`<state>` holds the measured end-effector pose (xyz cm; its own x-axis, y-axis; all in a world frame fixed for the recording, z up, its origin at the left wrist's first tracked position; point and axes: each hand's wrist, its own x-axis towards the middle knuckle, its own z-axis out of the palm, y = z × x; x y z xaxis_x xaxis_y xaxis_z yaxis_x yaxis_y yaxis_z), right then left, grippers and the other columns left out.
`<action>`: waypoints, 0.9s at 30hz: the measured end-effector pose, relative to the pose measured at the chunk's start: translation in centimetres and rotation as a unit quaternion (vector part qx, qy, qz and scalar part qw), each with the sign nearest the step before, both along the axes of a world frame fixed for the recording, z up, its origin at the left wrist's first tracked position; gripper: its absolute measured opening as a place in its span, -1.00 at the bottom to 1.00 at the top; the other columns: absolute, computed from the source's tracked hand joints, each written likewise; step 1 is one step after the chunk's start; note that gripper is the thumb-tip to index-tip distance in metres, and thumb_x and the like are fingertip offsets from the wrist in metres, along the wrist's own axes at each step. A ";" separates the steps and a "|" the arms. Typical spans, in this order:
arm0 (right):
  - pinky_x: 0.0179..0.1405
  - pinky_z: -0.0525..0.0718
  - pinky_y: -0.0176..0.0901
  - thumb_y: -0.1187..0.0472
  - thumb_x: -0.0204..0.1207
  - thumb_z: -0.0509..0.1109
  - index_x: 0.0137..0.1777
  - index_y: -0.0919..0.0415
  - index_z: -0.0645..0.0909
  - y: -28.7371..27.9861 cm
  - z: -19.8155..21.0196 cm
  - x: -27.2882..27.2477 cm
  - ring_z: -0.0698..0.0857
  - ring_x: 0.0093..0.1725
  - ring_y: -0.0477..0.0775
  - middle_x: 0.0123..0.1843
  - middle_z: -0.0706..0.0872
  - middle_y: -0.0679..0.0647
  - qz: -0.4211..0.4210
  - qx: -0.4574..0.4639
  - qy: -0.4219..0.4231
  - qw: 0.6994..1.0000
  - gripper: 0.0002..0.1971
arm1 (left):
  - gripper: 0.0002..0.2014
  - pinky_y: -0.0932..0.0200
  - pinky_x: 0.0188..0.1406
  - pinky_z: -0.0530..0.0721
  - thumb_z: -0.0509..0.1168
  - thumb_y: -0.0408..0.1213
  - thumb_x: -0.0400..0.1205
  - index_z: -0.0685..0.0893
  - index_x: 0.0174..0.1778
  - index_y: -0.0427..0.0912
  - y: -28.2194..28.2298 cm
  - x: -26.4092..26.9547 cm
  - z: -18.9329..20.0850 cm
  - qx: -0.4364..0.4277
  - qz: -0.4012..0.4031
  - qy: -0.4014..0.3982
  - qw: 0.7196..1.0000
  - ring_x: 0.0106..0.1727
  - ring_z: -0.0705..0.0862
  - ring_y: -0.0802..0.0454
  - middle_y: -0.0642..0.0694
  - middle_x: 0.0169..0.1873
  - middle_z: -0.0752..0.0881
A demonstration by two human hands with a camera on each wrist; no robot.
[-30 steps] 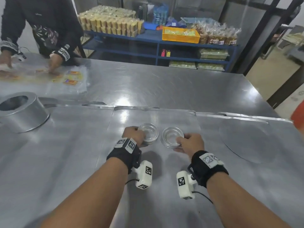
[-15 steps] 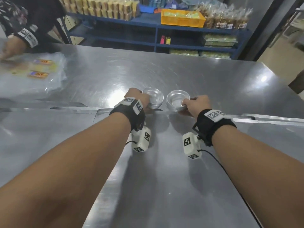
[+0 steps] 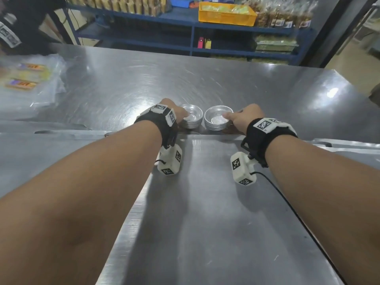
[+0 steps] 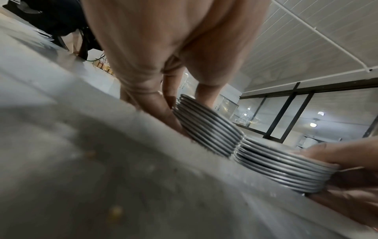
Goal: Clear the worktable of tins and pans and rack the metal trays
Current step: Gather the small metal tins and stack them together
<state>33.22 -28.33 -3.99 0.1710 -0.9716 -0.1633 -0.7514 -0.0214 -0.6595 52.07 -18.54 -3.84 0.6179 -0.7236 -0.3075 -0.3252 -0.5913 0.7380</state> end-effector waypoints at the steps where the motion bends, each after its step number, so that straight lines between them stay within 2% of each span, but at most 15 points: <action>1: -0.07 0.79 0.08 -0.33 0.06 0.61 -0.21 0.27 0.76 -0.3 -0.4 0.0 0.81 -0.26 0.23 -0.30 0.82 0.15 -0.001 0.008 -0.017 1.000 -0.38 | -0.58 -0.01 0.13 0.75 0.54 0.06 0.38 0.73 -0.19 -0.28 -0.1 0.1 0.1 0.012 0.001 0.011 1.000 -0.07 0.80 -0.19 -0.19 -0.15 0.82; 2: -0.06 0.81 0.15 -0.35 -0.01 0.63 -0.21 0.28 0.76 -0.6 -0.6 0.0 0.84 -0.29 0.24 -0.34 0.83 0.15 -0.005 0.018 -0.036 0.999 -0.33 | -0.50 -0.08 0.13 0.77 0.57 0.11 0.27 0.76 -0.15 -0.28 0.1 0.1 0.3 0.008 -0.002 0.021 1.000 -0.07 0.81 -0.21 -0.20 -0.12 0.84; 3: -0.04 0.81 0.18 -0.32 0.01 0.65 -0.20 0.28 0.76 -0.5 -0.5 -0.1 0.85 -0.29 0.25 -0.36 0.83 0.14 -0.006 0.026 -0.048 0.998 -0.35 | -0.45 -0.12 0.14 0.78 0.60 0.10 0.22 0.77 -0.09 -0.30 -0.2 0.5 -0.1 0.004 -0.003 0.031 1.000 -0.04 0.82 -0.21 -0.20 -0.09 0.84; 6: -0.04 0.78 0.06 -0.16 0.26 0.66 -0.10 0.29 0.75 2.1 1.7 -0.3 0.83 -0.16 0.22 -0.22 0.84 0.15 0.017 0.022 0.003 1.000 -0.51 | -0.45 -0.21 0.16 0.78 0.61 -0.01 0.18 0.79 -0.05 -0.35 0.5 0.3 0.7 0.003 -0.014 0.046 0.999 -0.03 0.83 -0.23 -0.25 -0.07 0.84; 8: -0.20 0.69 -0.09 -0.11 0.33 0.63 -0.02 0.29 0.74 3.4 3.2 -0.6 0.79 -0.09 0.21 -0.09 0.81 0.16 0.038 0.004 0.063 0.997 -0.54 | -0.53 -0.08 0.19 0.76 0.58 -0.04 0.38 0.73 -0.02 -0.37 1.9 -0.5 2.3 0.026 -0.043 0.008 0.999 -0.05 0.75 -0.16 -0.21 -0.04 0.77; 9: -0.30 0.62 -0.16 -0.06 0.37 0.61 0.00 0.31 0.73 4.1 3.8 -0.7 0.77 -0.10 0.19 -0.05 0.80 0.18 0.053 -0.011 0.088 0.995 -0.58 | -0.63 -0.03 0.13 0.72 0.51 -0.08 0.51 0.68 0.00 -0.34 2.6 -0.8 3.0 0.042 -0.053 -0.025 0.997 -0.05 0.67 -0.15 -0.19 -0.05 0.70; 11: -0.41 0.57 -0.19 0.04 0.45 0.55 0.05 0.35 0.74 5.7 5.4 -0.8 0.74 -0.13 0.17 -0.02 0.80 0.20 0.080 -0.036 0.118 0.989 -0.64 | -0.77 0.02 -0.06 0.64 0.41 -0.15 0.62 0.61 -0.14 -0.26 4.2 -1.2 4.4 0.067 -0.072 -0.081 0.992 -0.11 0.60 -0.15 -0.20 -0.11 0.64; 12: -0.34 0.65 -0.16 0.07 0.47 0.52 0.10 0.37 0.74 6.6 6.2 -0.8 0.75 -0.09 0.18 0.01 0.80 0.21 0.092 -0.044 0.125 0.987 -0.64 | -0.74 0.03 -0.15 0.63 0.39 -0.15 0.61 0.61 -0.25 -0.28 4.9 -1.2 5.2 0.081 -0.083 -0.103 0.988 -0.18 0.61 -0.16 -0.20 -0.16 0.67; 13: -0.18 0.72 -0.09 0.09 0.50 0.49 0.15 0.37 0.74 7.6 7.0 -1.0 0.78 -0.01 0.21 0.07 0.81 0.22 0.105 -0.060 0.128 0.984 -0.64 | -0.73 0.05 -0.19 0.65 0.39 -0.14 0.56 0.63 -0.32 -0.28 5.7 -1.3 6.0 0.090 -0.086 -0.120 0.985 -0.24 0.64 -0.16 -0.21 -0.22 0.72; 15: 0.04 0.75 -0.03 0.10 0.52 0.46 0.18 0.37 0.75 9.7 8.8 -1.4 0.78 0.11 0.24 0.13 0.81 0.25 0.129 -0.082 0.128 0.980 -0.64 | -0.79 0.03 -0.09 0.78 0.39 -0.13 0.43 0.74 -0.29 -0.24 7.5 -1.4 7.5 0.099 -0.078 -0.134 0.983 -0.30 0.75 -0.14 -0.18 -0.29 0.82; 17: 0.04 0.77 0.01 0.10 0.51 0.46 0.11 0.36 0.79 12.0 10.6 -1.7 0.79 0.09 0.25 0.07 0.83 0.27 0.155 -0.094 0.127 0.975 -0.67 | -0.80 -0.03 -0.02 0.81 0.37 -0.15 0.39 0.77 -0.25 -0.21 9.8 -2.2 9.7 0.093 -0.074 -0.154 0.981 -0.26 0.82 -0.13 -0.17 -0.29 0.84; 19: 0.01 0.81 0.04 0.10 0.48 0.50 0.00 0.34 0.83 14.6 12.4 -2.1 0.81 0.02 0.24 -0.02 0.84 0.27 0.183 -0.107 0.127 0.969 -0.71 | -0.81 0.10 -0.09 0.77 0.36 -0.20 0.49 0.78 -0.18 -0.24 12.5 -3.3 12.2 0.079 -0.080 -0.185 0.976 -0.25 0.80 -0.13 -0.18 -0.24 0.83; 21: -0.01 0.82 0.03 0.08 0.49 0.51 -0.07 0.30 0.84 17.5 14.2 -2.6 0.81 -0.05 0.21 -0.08 0.84 0.22 0.205 -0.117 0.120 0.964 -0.74 | -0.80 0.10 -0.12 0.76 0.34 -0.24 0.54 0.79 -0.11 -0.28 15.3 -4.4 14.3 0.064 -0.076 -0.211 0.973 -0.17 0.81 -0.14 -0.21 -0.19 0.83; 25: -0.01 0.80 0.01 0.04 0.51 0.49 -0.03 0.25 0.81 23.7 17.3 -3.7 0.77 -0.07 0.13 -0.06 0.81 0.14 0.228 -0.134 0.111 0.958 -0.75 | -0.80 0.10 -0.10 0.76 0.35 -0.28 0.53 0.80 -0.06 -0.31 21.5 -6.5 18.1 0.055 -0.082 -0.247 0.964 -0.06 0.83 -0.17 -0.23 -0.13 0.84; 27: -0.06 0.80 -0.04 0.02 0.50 0.51 -0.10 0.24 0.82 27.1 18.5 -4.3 0.77 -0.10 0.12 -0.10 0.81 0.12 0.242 -0.148 0.114 0.952 -0.75 | -0.79 0.08 -0.05 0.75 0.37 -0.27 0.56 0.80 0.00 -0.31 25.1 -7.7 19.8 0.044 -0.088 -0.271 0.958 0.00 0.80 -0.19 -0.23 -0.07 0.83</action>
<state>28.95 -1.23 14.54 0.6028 -0.7977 0.0185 -0.7294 -0.5603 -0.3924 44.39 6.55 15.99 0.5746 -0.8173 -0.0416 -0.7465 -0.5443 0.3826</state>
